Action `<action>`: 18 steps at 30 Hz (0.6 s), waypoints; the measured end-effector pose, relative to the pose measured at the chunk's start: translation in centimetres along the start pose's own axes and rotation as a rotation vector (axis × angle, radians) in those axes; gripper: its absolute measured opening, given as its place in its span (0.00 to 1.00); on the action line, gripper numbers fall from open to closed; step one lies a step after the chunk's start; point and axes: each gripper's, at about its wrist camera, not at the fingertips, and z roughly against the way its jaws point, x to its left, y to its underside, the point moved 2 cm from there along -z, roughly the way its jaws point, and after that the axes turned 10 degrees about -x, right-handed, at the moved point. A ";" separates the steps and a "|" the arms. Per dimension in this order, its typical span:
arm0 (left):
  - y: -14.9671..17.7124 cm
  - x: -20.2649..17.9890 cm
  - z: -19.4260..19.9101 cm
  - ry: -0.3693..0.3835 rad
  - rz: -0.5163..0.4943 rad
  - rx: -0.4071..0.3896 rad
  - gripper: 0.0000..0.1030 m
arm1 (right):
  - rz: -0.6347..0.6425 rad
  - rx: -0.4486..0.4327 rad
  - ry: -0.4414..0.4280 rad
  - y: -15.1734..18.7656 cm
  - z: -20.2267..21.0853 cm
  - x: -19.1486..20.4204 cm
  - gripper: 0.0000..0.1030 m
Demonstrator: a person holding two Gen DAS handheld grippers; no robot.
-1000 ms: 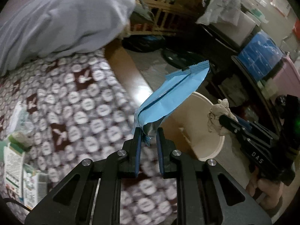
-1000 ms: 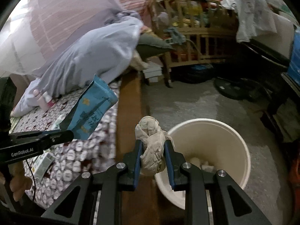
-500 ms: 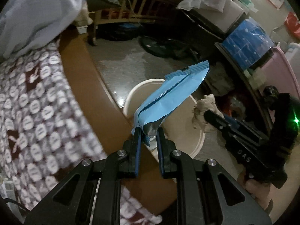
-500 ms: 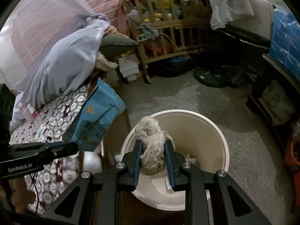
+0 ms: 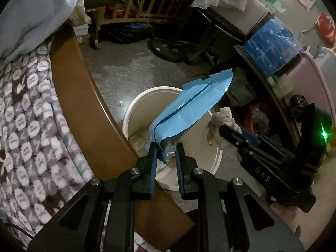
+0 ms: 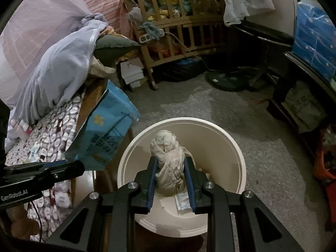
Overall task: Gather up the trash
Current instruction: 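Open both tools over the cream bucket to drop wrapper and tissue, then move both tools back to the trash on the blanket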
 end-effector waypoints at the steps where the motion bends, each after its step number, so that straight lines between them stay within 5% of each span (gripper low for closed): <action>1: 0.0 0.1 0.0 0.006 0.008 -0.001 0.16 | -0.003 -0.004 0.005 0.0 0.0 -0.1 0.31; 5: -0.1 0.1 0.0 0.019 0.018 -0.007 0.23 | -0.024 -0.016 0.001 -0.2 0.1 -0.3 0.38; 7: 0.1 0.5 0.3 0.021 0.021 -0.006 0.42 | -0.027 -0.014 0.000 -0.2 0.1 -0.3 0.39; 12: 0.5 1.5 1.0 0.007 0.041 -0.002 0.42 | -0.039 0.000 -0.007 0.1 0.0 0.0 0.39; 18: 1.2 3.2 2.8 -0.122 0.007 -0.033 0.42 | -0.018 0.011 -0.030 0.5 -0.1 1.5 0.39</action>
